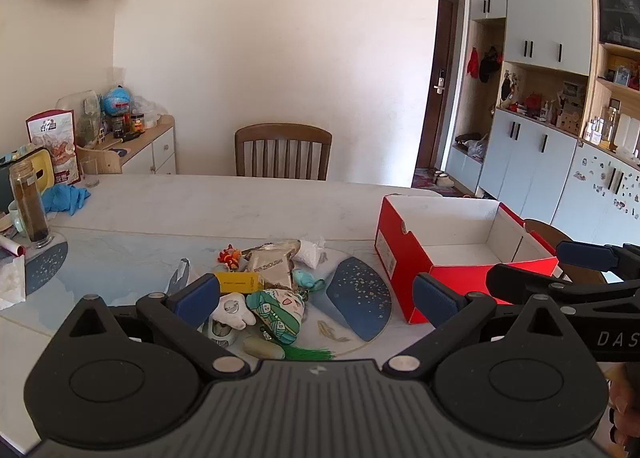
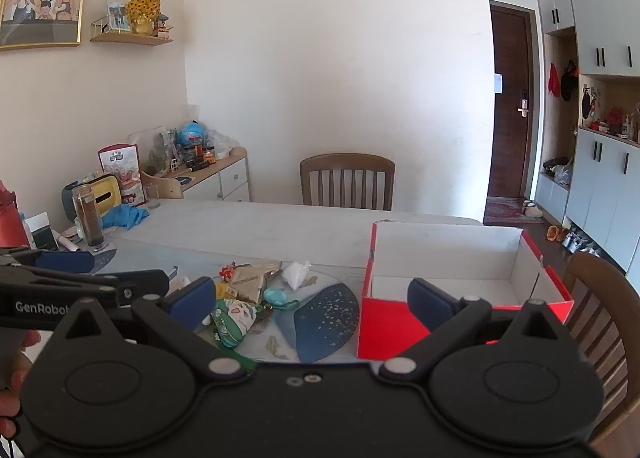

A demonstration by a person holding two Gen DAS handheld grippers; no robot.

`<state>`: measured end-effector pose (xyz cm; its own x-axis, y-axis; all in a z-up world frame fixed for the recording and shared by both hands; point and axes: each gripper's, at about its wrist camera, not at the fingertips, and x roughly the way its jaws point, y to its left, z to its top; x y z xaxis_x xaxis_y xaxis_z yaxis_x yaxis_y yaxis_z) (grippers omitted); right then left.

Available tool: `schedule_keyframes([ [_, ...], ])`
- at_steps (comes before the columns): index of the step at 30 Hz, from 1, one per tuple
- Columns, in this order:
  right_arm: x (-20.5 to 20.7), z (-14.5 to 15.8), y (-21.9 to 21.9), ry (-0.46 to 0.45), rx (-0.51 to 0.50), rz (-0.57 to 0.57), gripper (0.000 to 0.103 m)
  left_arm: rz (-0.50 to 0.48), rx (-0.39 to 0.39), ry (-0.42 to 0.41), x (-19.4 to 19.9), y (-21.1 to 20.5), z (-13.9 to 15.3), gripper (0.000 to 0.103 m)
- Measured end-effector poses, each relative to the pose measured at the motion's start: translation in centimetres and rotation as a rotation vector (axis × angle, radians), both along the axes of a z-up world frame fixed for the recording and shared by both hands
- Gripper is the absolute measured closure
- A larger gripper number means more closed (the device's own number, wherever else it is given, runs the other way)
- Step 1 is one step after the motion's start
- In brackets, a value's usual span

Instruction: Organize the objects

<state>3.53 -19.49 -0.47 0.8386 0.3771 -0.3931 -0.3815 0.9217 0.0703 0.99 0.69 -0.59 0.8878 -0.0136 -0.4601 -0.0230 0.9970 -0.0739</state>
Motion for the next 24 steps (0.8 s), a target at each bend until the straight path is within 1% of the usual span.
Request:
schedule_keyframes([
  [7, 0.6, -0.4, 1.4, 0.005, -0.014, 0.020, 0.001, 0.000, 0.010, -0.001, 1.1, 1.5, -0.4, 0.000],
  [14, 2.4, -0.8, 3.5, 0.030, -0.019, 0.020, 0.002, 0.023, 0.000, 0.020, 3.4, 4.7, -1.6, 0.000],
  [24, 6.3, -2.5, 6.8, 0.123, -0.035, -0.006, 0.003, 0.058, 0.039, 0.086, 8.1, 9.8, -4.5, 0.000],
])
